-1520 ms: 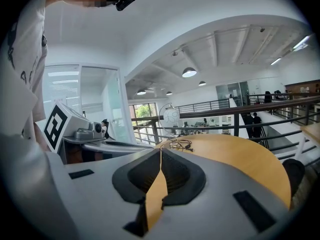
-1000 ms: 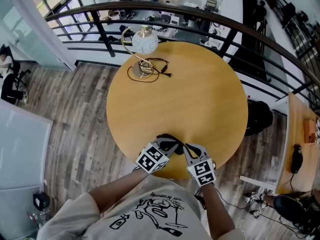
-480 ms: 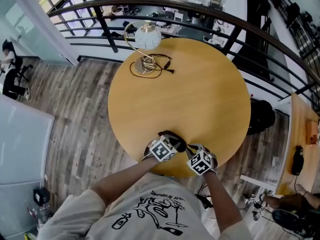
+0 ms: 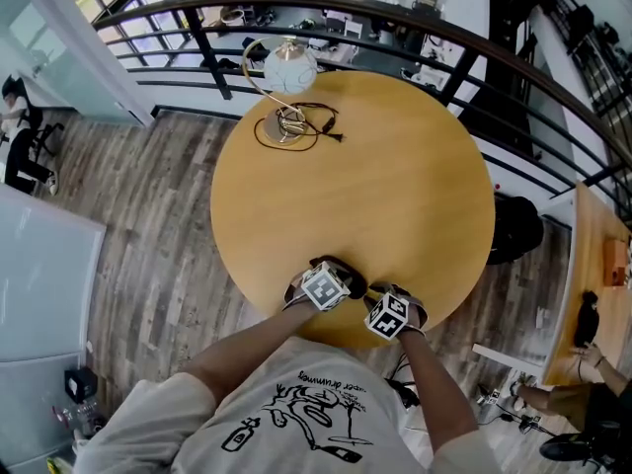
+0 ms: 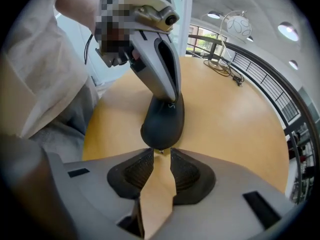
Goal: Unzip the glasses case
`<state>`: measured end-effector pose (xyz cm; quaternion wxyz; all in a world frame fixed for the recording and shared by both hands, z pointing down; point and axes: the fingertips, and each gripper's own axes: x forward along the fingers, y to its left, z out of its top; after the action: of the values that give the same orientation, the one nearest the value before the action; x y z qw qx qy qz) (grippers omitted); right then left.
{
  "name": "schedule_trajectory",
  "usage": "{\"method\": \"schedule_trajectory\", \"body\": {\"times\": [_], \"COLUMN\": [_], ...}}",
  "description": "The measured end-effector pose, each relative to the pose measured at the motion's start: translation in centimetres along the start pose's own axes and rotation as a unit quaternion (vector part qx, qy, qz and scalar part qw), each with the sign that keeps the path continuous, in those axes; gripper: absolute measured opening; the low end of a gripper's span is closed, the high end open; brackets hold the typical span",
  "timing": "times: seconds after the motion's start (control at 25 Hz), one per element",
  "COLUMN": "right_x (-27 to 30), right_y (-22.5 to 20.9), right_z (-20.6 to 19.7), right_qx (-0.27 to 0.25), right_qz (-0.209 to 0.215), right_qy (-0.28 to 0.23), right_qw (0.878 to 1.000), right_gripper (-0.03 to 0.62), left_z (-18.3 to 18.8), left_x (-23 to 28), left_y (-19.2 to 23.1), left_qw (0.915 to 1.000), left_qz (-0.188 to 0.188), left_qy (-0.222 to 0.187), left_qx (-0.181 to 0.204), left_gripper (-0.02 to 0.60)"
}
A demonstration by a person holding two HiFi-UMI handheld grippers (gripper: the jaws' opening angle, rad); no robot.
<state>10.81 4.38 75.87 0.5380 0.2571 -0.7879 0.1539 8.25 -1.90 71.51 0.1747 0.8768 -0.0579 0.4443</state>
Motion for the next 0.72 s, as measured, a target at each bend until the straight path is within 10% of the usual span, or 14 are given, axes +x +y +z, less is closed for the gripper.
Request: {"method": "schedule_trajectory", "body": {"times": [0.72], "right_x": [1.7], "right_y": [2.1], "right_z": [-0.5], "right_qx": [0.003], "right_qz": [0.037], "right_qy": [-0.022], "right_qw": [0.999], "right_gripper": [0.024], "left_z": [-0.2], "left_x": [-0.1], "left_y": [-0.1], "left_qw": [0.9999], "left_qz": [0.000], "left_qy": [0.010], "left_qx": [0.005], "left_gripper": [0.006]}}
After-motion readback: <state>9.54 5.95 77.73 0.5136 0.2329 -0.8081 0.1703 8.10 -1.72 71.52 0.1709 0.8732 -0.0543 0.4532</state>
